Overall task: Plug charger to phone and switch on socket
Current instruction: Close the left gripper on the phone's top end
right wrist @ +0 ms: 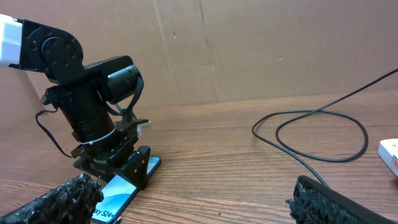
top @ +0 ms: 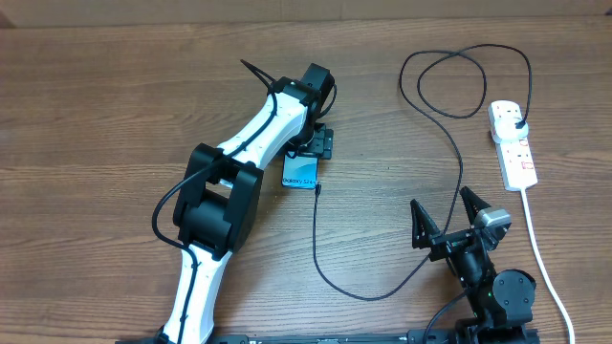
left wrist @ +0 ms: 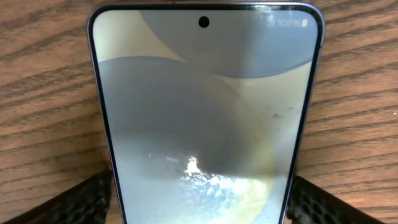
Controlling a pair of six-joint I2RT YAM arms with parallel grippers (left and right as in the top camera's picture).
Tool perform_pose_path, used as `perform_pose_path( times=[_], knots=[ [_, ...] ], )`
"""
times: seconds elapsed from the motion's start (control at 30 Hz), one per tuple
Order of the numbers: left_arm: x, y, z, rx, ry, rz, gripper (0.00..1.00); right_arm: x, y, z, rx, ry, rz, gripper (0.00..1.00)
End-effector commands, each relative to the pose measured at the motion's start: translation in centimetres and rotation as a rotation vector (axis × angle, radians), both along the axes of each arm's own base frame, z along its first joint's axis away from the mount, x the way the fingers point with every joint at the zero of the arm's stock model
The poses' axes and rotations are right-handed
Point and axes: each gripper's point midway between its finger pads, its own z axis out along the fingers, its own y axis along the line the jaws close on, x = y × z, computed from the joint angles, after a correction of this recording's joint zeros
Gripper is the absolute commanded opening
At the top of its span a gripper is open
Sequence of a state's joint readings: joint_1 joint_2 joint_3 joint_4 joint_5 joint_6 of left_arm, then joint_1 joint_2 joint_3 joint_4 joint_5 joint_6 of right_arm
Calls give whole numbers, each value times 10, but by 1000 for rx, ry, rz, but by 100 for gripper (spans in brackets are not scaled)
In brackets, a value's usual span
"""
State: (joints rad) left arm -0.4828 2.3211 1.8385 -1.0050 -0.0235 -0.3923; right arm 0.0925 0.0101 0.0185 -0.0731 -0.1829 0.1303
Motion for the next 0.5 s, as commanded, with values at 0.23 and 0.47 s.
perform_pose_path(
  times=[0.23,0.47],
  knots=[
    [-16,-5,-21,-20,73,18,85,0,0,-3,3,0,-3,100],
    [-17,-5,-21,-19,75,22,89,0,0,-3,3,0,-3,100]
  ],
)
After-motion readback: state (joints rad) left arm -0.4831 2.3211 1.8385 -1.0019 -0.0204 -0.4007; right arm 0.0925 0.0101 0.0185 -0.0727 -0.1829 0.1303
